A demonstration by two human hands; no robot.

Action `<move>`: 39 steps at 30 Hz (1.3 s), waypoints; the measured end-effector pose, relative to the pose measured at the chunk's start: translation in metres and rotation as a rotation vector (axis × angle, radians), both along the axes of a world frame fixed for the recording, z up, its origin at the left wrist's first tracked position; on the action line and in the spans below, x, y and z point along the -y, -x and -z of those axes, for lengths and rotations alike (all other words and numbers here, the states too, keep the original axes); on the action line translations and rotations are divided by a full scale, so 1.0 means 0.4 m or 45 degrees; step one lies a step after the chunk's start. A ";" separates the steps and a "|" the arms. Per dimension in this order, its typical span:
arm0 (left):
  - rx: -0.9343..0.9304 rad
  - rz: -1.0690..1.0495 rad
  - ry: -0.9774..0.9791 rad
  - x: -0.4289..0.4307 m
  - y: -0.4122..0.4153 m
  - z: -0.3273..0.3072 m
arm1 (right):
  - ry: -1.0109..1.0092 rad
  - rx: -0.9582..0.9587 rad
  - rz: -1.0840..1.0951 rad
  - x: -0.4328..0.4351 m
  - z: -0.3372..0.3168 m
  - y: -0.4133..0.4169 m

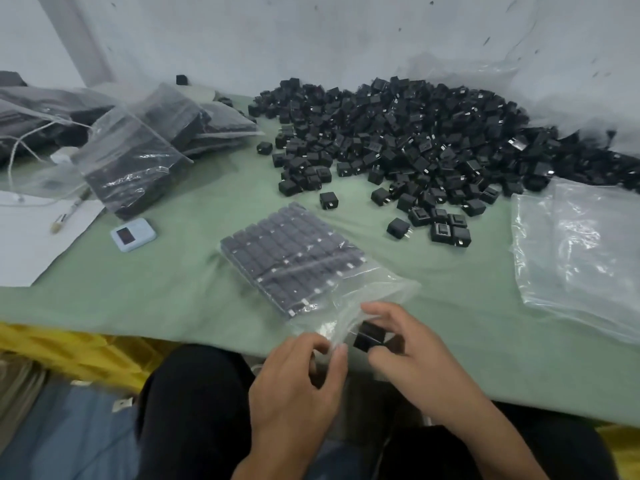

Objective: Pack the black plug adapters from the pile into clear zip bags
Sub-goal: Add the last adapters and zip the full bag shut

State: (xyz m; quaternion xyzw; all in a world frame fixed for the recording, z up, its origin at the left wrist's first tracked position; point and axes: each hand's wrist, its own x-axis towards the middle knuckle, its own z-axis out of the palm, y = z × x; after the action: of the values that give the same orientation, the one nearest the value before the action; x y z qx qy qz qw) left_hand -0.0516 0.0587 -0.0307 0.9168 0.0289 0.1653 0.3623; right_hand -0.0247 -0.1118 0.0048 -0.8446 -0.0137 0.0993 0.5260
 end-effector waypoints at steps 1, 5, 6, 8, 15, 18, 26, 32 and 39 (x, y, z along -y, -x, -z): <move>-0.003 0.017 -0.037 0.003 -0.003 -0.001 | -0.017 -0.013 0.042 0.013 0.002 0.010; 0.024 0.118 -0.168 0.026 -0.027 -0.015 | -0.032 0.031 0.100 0.073 0.001 0.034; 0.020 0.125 -0.183 0.034 -0.034 -0.018 | -0.064 0.039 0.085 0.078 -0.002 0.032; -0.050 0.110 -0.122 0.044 -0.048 -0.023 | -0.175 0.017 0.044 0.066 -0.008 0.021; 0.047 0.170 0.091 0.046 -0.036 -0.028 | 0.195 0.146 -0.031 0.001 0.030 -0.056; 0.085 0.163 0.098 0.044 -0.027 -0.025 | 0.350 0.272 -0.136 -0.043 0.027 -0.091; 0.143 0.131 0.116 0.048 -0.024 -0.018 | -0.007 0.105 -0.371 -0.075 0.060 -0.143; 0.175 0.144 0.138 0.049 -0.024 -0.025 | 0.034 0.213 -0.368 -0.093 0.082 -0.156; 0.161 0.216 0.103 0.043 -0.008 -0.026 | -0.170 -0.007 -0.245 -0.112 0.088 -0.165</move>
State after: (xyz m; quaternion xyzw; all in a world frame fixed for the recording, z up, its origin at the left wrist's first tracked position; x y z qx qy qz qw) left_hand -0.0484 0.0415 -0.0202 0.8884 -0.0652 0.1900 0.4128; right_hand 0.0413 -0.0668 -0.0305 -0.8022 -0.0999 0.1505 0.5691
